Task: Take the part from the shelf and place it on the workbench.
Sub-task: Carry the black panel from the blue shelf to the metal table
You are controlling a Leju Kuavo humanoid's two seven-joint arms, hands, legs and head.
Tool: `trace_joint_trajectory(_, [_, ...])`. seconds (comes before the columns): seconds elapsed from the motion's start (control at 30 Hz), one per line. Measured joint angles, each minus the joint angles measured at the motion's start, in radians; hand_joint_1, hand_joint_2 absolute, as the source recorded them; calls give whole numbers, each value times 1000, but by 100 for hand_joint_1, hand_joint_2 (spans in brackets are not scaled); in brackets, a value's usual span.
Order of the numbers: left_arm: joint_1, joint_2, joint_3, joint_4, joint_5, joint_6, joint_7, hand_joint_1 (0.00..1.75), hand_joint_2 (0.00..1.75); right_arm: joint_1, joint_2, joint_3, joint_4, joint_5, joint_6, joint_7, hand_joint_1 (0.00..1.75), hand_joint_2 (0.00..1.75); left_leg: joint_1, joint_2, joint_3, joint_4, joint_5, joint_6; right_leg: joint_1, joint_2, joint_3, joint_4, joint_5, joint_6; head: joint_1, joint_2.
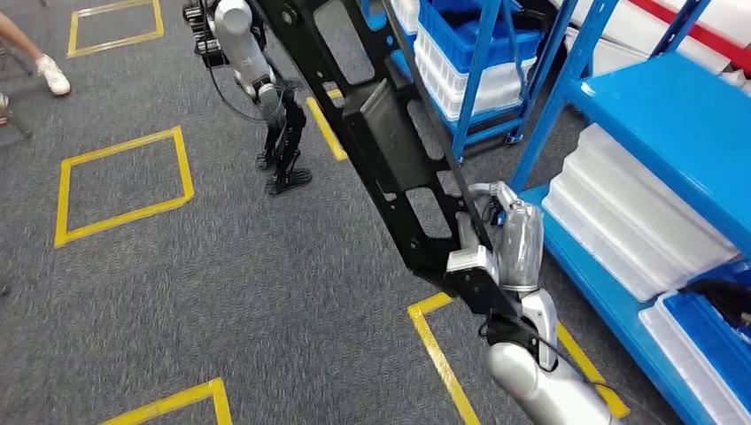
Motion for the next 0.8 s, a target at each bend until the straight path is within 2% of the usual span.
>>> trace_joint_trajectory(0.03, [2, 0, 0, 0, 0, 0, 1, 175, 175, 1, -1, -1, -4, 1, 0, 1, 175, 175, 2, -11, -4, 1, 1, -5, 2, -12, 1, -1, 1, -7, -1, 0])
trace_joint_trajectory(0.07, [4, 0, 0, 0, -1, 0, 1, 175, 175, 1, -1, -2, -6, 2, 0, 1, 175, 175, 3, -11, -5, 3, 0, -9, 3, -25, 3, -3, 1, -13, -2, 0])
trace_joint_trajectory(0.1, [5, 0, 0, 0, -1, 0, 1, 175, 175, 2, -2, -3, -9, 3, 1, 2, 175, 175, 0, 7, -9, 15, -7, -14, 2, -38, 7, -6, 2, -20, -5, 0])
trace_joint_trajectory(0.13, [4, 0, 0, 0, -1, 1, 1, 175, 175, 2, -2, -3, -11, 4, 1, 2, 175, 175, -2, 36, -21, 45, -23, -19, 2, -53, 11, -9, 2, -25, -10, 0])
trace_joint_trajectory(0.2, [3, 1, 0, 0, -1, 1, 2, 175, 175, 4, -2, -4, -15, 4, 1, 2, 175, 175, -5, 100, -75, 158, -78, -28, 6, -84, 16, -11, -2, -34, -19, 0])
trace_joint_trajectory(0.23, [3, 2, 0, 0, -1, 2, 2, 175, 175, 5, -2, -4, -16, 4, 1, 2, 175, 175, -5, 113, -108, 223, -103, -30, 8, -100, 18, -11, -4, -37, -21, 0])
trace_joint_trajectory(0.27, [2, 2, 0, 0, -1, 2, 2, 175, 175, 6, -3, -4, -16, 3, 1, 2, 175, 175, -4, 117, -131, 267, -114, -30, 10, -115, 20, -10, -7, -39, -22, 0])
trace_joint_trajectory(0.3, [3, 2, 0, 0, -1, 2, 2, 175, 175, 8, -3, -5, -17, 3, 1, 2, 175, 175, -5, 119, -135, 275, -107, -28, 12, -130, 22, -10, -10, -39, -22, 0])
trace_joint_trajectory(0.33, [3, 2, 0, 0, -1, 2, 2, 175, 175, 8, -3, -5, -17, 3, 1, 2, 175, 175, -6, 122, -120, 245, -82, -24, 13, -145, 27, -10, -14, -40, -22, 0])
trace_joint_trajectory(0.37, [4, 2, 0, 1, -1, 2, 2, 175, 175, 9, -3, -5, -19, 3, 1, 2, 175, 175, -9, 132, -87, 180, -46, -17, 15, -158, 33, -11, -18, -39, -22, 0])
trace_joint_trajectory(0.43, [6, 3, 0, 2, -1, 2, 3, 175, 175, 9, -3, -6, -22, 3, 1, 2, 175, 175, -23, 177, -23, 52, 0, 0, 18, -182, 44, -13, -27, -36, -22, 0])
trace_joint_trajectory(0.47, [6, 4, 0, 3, -1, 2, 4, 175, 175, 9, -3, -7, -24, 3, 1, 2, 175, 175, -30, 194, -7, 16, 8, 8, 19, -193, 48, -15, -30, -33, -22, 0])
trace_joint_trajectory(0.5, [5, 4, 0, 4, -2, 2, 4, 175, 175, 9, -3, -8, -24, 3, 1, 2, 175, 175, -36, 201, -4, 4, 4, 13, 20, -204, 50, -18, -32, -30, -22, 0])
trace_joint_trajectory(0.57, [6, 4, 0, 4, -2, 1, 4, 175, 175, 8, -3, -9, -26, 4, 1, 4, 175, 175, -36, 177, -2, -7, 9, 20, 21, -225, 59, -24, -37, -21, -21, 0])
trace_joint_trajectory(0.6, [6, 4, 0, 4, -3, 0, 5, 175, 175, 7, -4, -10, -27, 5, 1, 6, 175, 175, -33, 165, 5, -17, 12, 24, 21, -216, 64, -22, -43, -16, -21, 0])
trace_joint_trajectory(0.63, [7, 3, 0, 4, -4, -1, 5, 175, 175, 7, -4, -11, -29, 5, 1, 7, 175, 175, -28, 153, 13, -28, 15, 28, 20, -191, 61, -7, -55, -13, -20, 0])
trace_joint_trajectory(0.67, [6, 2, 0, 4, -7, -1, 6, 175, 175, 7, -5, -12, -32, 6, 1, 9, 175, 175, -23, 142, 21, -37, 18, 32, 19, -157, 45, 30, -76, -10, -18, 0])
trace_joint_trajectory(0.7, [5, 2, 0, 4, -9, -2, 6, 175, 175, 8, -7, -14, -33, 6, 0, 11, 175, 175, -22, 132, 24, -41, 19, 35, 18, -121, 17, 86, -101, -9, -15, 0])
trace_joint_trajectory(0.73, [4, 1, 0, 4, -11, -3, 6, 175, 175, 10, -9, -15, -34, 6, 0, 13, 175, 175, -21, 120, 25, -42, 19, 37, 18, -101, -21, 152, -126, -9, -12, 0])
trace_joint_trajectory(0.77, [3, 1, -1, 4, -13, -5, 6, 175, 175, 13, -11, -17, -35, 6, 0, 15, 175, 175, -20, 106, 25, -41, 18, 38, 18, -92, -58, 210, -140, -7, -10, 0])
trace_joint_trajectory(0.8, [2, 1, -1, 4, -14, -6, 6, 175, 175, 16, -12, -18, -36, 7, 0, 16, 175, 175, -19, 92, 25, -39, 17, 38, 17, -89, -82, 240, -137, -6, -8, 0])
